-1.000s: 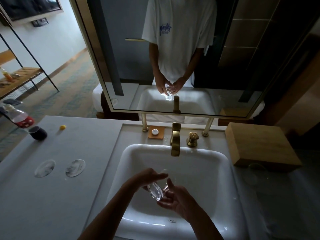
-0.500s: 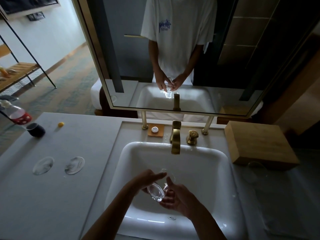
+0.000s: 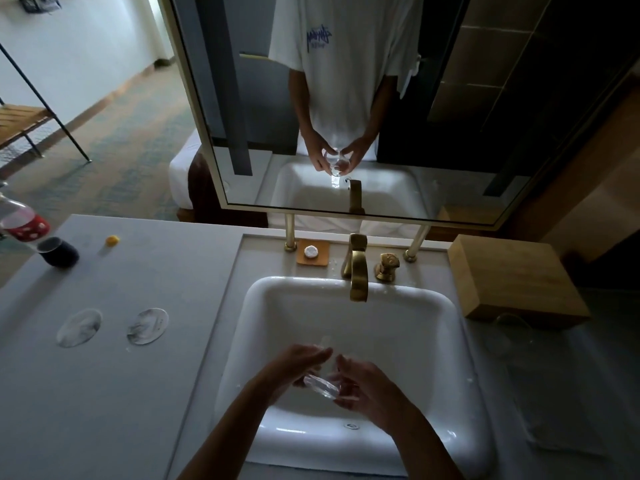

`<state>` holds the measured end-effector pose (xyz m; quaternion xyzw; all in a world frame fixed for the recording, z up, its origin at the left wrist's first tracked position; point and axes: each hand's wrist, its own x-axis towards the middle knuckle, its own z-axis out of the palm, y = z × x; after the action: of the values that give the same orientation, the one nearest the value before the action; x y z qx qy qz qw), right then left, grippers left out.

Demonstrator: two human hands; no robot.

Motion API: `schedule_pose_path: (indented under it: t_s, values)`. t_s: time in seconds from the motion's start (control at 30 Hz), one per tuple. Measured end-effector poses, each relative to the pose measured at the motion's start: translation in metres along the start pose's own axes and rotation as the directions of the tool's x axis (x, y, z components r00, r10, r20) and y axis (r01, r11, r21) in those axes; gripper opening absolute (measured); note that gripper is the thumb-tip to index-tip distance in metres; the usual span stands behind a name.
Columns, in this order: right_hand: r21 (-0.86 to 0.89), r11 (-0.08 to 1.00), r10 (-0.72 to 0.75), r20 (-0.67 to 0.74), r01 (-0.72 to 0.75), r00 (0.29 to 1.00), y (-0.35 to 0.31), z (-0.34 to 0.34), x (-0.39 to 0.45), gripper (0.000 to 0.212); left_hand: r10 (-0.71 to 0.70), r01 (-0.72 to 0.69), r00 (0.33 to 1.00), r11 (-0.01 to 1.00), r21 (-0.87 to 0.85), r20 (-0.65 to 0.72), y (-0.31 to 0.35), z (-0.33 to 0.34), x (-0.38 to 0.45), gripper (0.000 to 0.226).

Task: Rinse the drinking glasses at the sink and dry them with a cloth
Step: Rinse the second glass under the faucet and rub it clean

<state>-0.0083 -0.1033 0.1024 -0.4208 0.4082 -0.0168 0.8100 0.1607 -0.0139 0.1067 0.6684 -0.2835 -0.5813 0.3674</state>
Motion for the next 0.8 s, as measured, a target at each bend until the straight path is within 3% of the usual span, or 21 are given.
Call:
schedule_pose_path:
  t_s: [0.17,0.27,0.4,0.6,0.8]
  values:
    - [-0.028,0.995,-0.095,-0.006,0.095,0.995,0.004,0.007,-0.005,0.05,0.116,-0.112,0.992,0.991,-0.076,0.052,-0.015,-0.011,-0.002,0.029]
    - [-0.022,0.984,-0.178,-0.023,0.177,0.984,0.007,0.011,-0.008,0.042,0.134,-0.129,0.99,0.984,-0.122,0.034,-0.018,-0.014,-0.002,0.047]
    - [-0.025,0.972,-0.234,-0.08,0.233,0.969,0.011,0.01,-0.011,0.053,0.204,-0.194,0.978,0.966,-0.171,0.044,-0.021,-0.015,-0.001,0.047]
    - [-0.218,0.932,-0.316,-0.102,0.288,0.943,0.006,0.001,-0.014,0.065,0.263,-0.255,0.965,0.93,-0.265,-0.005,-0.023,-0.006,-0.001,0.054]
    - [-0.358,0.882,-0.322,0.018,0.307,0.946,-0.01,-0.017,-0.02,0.068,0.344,-0.325,0.939,0.9,-0.291,0.018,-0.008,0.014,-0.003,0.056]
